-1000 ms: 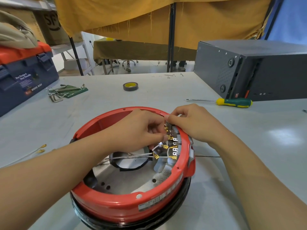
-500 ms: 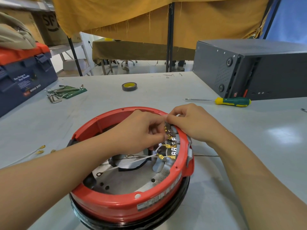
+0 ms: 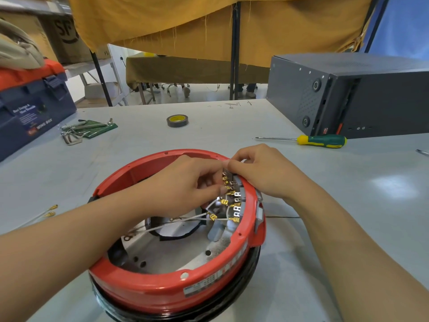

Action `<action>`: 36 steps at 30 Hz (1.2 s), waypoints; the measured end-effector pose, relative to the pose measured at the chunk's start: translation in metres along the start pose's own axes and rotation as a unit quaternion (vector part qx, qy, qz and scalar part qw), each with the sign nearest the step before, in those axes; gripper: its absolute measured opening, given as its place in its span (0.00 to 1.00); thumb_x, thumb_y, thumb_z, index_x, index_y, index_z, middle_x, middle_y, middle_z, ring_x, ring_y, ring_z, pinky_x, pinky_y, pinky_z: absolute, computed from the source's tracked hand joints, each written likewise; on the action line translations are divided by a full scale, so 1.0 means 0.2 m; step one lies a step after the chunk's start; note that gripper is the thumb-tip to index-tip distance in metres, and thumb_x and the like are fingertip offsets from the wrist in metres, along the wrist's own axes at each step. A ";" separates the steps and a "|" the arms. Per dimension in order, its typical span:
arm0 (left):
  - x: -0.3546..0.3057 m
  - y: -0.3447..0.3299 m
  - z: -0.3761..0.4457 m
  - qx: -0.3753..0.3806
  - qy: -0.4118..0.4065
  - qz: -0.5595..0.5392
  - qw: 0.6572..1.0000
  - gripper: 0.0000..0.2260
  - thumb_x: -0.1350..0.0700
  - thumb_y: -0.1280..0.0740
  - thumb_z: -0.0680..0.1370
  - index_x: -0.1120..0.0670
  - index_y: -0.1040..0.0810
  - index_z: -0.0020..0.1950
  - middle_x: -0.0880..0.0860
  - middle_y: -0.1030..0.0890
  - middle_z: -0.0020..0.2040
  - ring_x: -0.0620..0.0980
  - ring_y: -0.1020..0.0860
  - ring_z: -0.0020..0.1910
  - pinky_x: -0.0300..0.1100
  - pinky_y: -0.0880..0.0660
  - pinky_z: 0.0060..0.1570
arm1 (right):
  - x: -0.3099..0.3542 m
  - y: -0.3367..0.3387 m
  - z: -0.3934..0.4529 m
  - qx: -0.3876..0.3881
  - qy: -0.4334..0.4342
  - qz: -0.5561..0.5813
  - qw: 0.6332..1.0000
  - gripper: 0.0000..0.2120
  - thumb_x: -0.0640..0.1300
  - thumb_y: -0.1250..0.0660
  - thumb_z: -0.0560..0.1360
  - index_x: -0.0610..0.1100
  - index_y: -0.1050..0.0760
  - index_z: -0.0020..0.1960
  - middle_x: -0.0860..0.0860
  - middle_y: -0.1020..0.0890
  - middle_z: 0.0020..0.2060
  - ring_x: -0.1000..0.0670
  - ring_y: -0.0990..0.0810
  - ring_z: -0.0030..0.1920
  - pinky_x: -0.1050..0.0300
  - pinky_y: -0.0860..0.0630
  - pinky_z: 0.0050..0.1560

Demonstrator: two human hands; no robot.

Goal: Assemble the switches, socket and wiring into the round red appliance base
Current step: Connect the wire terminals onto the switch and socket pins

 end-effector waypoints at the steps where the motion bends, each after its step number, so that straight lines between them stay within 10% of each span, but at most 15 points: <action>1: 0.00 0.00 0.00 -0.001 -0.001 0.000 1.000 0.11 0.58 0.32 0.76 0.47 0.28 0.36 0.41 0.25 0.31 0.40 0.28 0.31 0.27 0.34 0.33 | 0.00 0.00 0.00 0.000 0.000 -0.002 1.000 0.12 0.55 0.36 0.75 0.49 0.19 0.44 0.55 0.21 0.31 0.57 0.24 0.33 0.64 0.34 0.32; 36: 0.05 -0.01 0.00 0.019 0.080 -0.069 0.994 0.08 0.62 0.35 0.77 0.52 0.21 0.40 0.47 0.20 0.31 0.44 0.19 0.30 0.28 0.30 0.32 | 0.00 0.00 0.00 0.005 -0.009 0.019 1.000 0.12 0.55 0.36 0.75 0.48 0.19 0.44 0.54 0.23 0.31 0.57 0.26 0.31 0.64 0.36 0.31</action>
Point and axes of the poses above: each hand's wrist, its own z-axis towards the middle knuckle, its own y-axis out of the back of the hand, x = y × z, the point moved 6 cm from there along z, towards the middle knuckle
